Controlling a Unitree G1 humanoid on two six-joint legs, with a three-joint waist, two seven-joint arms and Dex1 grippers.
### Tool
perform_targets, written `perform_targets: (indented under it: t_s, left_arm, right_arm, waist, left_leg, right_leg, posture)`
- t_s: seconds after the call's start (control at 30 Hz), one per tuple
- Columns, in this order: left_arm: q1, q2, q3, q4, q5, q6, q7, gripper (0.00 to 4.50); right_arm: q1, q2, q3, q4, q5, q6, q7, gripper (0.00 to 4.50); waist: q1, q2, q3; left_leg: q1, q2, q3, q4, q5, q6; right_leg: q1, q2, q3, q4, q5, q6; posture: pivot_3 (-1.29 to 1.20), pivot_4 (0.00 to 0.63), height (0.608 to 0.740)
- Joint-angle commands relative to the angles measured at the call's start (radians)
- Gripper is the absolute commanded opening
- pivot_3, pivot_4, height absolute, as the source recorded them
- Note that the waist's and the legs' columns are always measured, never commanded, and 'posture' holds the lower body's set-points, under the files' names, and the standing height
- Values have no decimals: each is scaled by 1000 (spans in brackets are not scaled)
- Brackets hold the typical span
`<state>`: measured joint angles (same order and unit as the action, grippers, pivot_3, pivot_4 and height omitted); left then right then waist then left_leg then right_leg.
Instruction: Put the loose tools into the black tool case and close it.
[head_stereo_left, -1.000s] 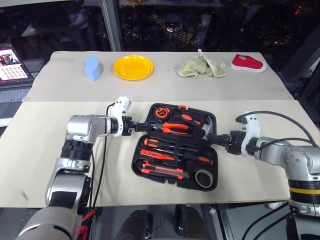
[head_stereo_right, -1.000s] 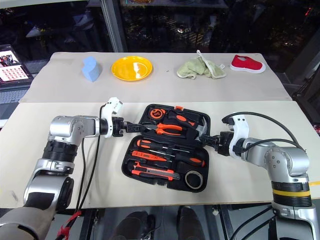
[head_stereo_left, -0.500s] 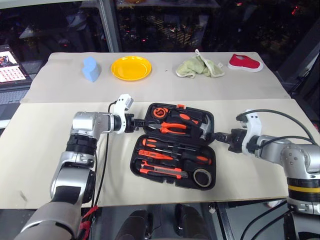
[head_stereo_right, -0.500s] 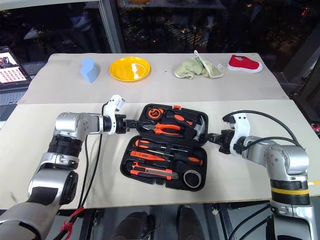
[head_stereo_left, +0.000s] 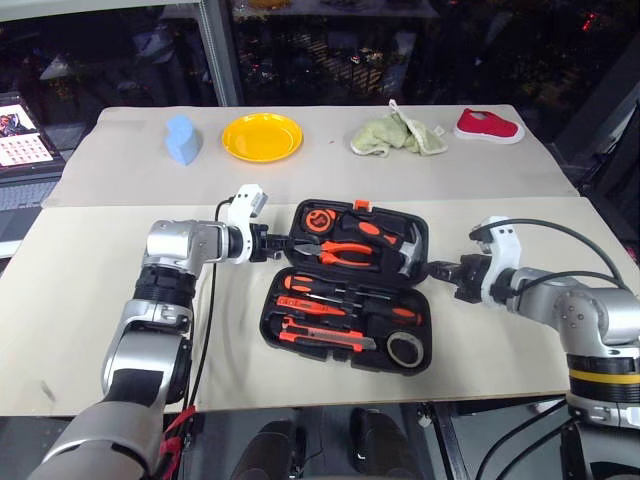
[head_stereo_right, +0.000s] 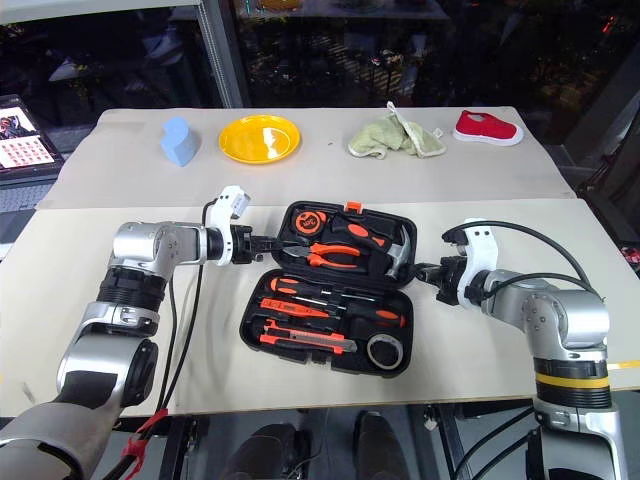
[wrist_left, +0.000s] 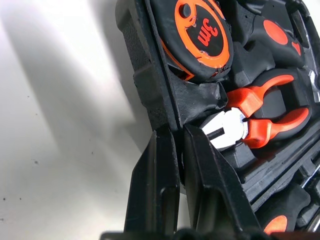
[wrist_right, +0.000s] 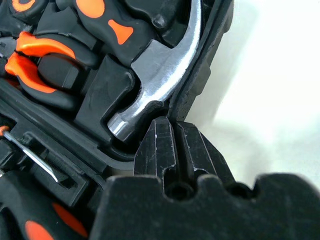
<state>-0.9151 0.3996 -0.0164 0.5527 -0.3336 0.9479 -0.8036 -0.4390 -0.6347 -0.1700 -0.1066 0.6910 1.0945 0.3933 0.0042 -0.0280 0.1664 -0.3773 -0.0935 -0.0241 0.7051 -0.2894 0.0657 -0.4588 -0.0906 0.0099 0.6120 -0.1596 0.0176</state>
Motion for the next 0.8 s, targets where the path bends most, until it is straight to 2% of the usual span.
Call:
perform_targets:
  t_s: [0.03,0.2,0.37,0.67,0.8]
  left_arm:
    - [-9,-54,37,-104,-35,-134,-10,21]
    - [39,-93,42,-190,5,-369,25,21]
    - [183,-107,-22,-267,127,-678,60,21]
    - [418,-139,-42,-285,273,-1051,206,21]
    - [446,-125,-24,-254,290,-1107,246,21]
  right_arm:
    - [-94,22,-23,-46,-40,-173,34,0]
    - [-103,-8,59,1,-239,-406,64,0]
    - [-30,-19,110,34,-397,-638,95,0]
    - [222,-4,118,-11,-618,-1042,33,0]
    - [310,2,110,-10,-692,-1190,-7,0]
  waist:
    - [0,0,0]
    - [6,0,0]
    - [4,1,0]
    - [10,1,-1]
    - [9,1,-1]
  left_leg:
    - [-2,0,0,0,0,-1]
    - [-14,-1,0,2,2,-1]
    - [-17,-1,0,1,1,-1]
    - [-14,-1,0,1,2,-1]
    - [-6,-1,0,1,1,0]
  right_leg:
    - [-2,0,0,0,0,0]
    - [-14,0,-1,1,2,0]
    - [-16,0,-4,0,2,0]
    - [-12,1,-6,-2,2,0]
    - [-5,1,-5,-3,2,0]
  posture:
    - [0,150,740]
    - [0,150,740]
    - [0,150,740]
    - [0,150,740]
    - [0,150,740]
